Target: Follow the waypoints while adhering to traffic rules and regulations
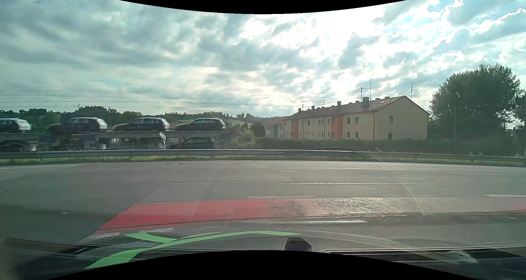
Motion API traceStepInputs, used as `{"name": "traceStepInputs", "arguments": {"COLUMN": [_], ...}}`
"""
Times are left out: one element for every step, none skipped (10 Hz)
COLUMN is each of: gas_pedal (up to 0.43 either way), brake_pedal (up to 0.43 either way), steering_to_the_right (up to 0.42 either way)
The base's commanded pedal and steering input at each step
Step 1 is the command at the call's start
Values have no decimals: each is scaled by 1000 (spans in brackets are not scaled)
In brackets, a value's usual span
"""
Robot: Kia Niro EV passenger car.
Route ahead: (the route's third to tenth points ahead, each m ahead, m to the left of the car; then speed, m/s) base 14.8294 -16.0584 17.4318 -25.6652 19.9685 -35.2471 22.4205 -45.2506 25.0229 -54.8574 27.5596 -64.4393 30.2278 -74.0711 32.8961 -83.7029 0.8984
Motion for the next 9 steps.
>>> {"name": "traceStepInputs", "arguments": {"gas_pedal": [0, 0, 0, 0, 0, 0, 0, 0, 0], "brake_pedal": [213, 201, 128, 0, 0, 0, 0, 0, 0], "steering_to_the_right": [510, 524, 533, 548, 562, 569, 576, 580, 587]}}
